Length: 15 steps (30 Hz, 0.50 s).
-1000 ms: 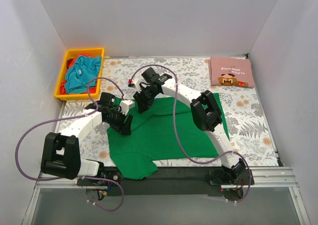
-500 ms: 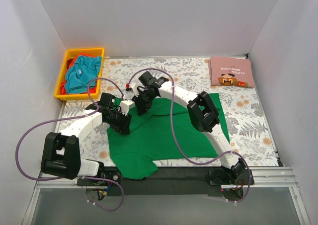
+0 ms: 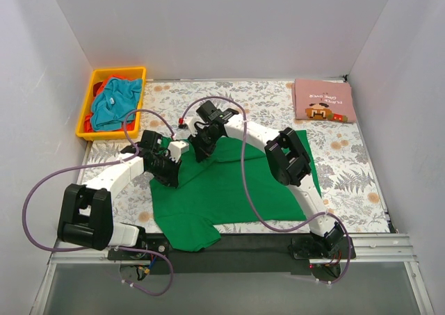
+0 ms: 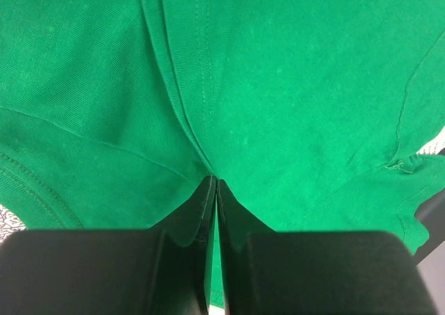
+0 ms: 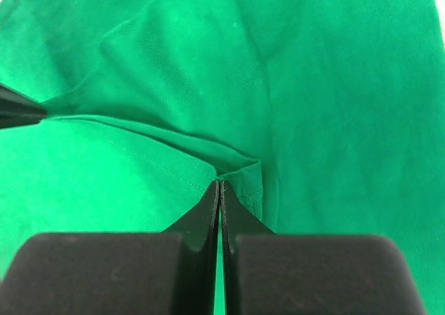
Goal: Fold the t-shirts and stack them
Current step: Fold the tshirt
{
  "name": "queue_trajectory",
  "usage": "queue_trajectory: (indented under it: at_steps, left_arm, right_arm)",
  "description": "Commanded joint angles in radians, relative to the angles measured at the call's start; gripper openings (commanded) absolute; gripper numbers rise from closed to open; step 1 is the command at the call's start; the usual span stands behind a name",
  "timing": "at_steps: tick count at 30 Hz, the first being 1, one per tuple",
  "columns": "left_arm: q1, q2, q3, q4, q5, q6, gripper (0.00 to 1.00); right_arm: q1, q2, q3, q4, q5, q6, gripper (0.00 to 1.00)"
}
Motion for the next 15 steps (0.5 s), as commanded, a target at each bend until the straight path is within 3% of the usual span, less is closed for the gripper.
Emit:
queue_trajectory:
  at_steps: [1,4,6,7,10,15]
  left_arm:
    - [-0.006,-0.046,-0.006,-0.006,-0.006,0.01,0.01]
    - [-0.006,-0.05,-0.012,-0.007,-0.029,0.013,0.02]
    - [-0.006,-0.047,-0.015,-0.001,-0.054,0.005,0.13]
    - [-0.006,-0.047,-0.017,0.0,-0.058,-0.001,0.29]
    - [-0.006,-0.049,-0.025,0.014,-0.067,-0.001,0.42]
    - [-0.006,-0.012,-0.02,0.048,-0.074,-0.002,0.43]
  right_arm:
    - [0.0,-0.103,-0.015,0.019,-0.017,0.002,0.01]
    - [0.002,-0.113,-0.021,0.018,-0.017,-0.001,0.01]
    - [-0.001,-0.116,-0.023,0.018,-0.017,-0.001,0.01]
    - [-0.001,-0.116,-0.024,0.019,-0.019,-0.001,0.01]
    - [0.0,-0.113,-0.024,0.019,-0.022,0.0,0.01]
    - [0.0,-0.113,-0.032,0.021,-0.025,0.002,0.01]
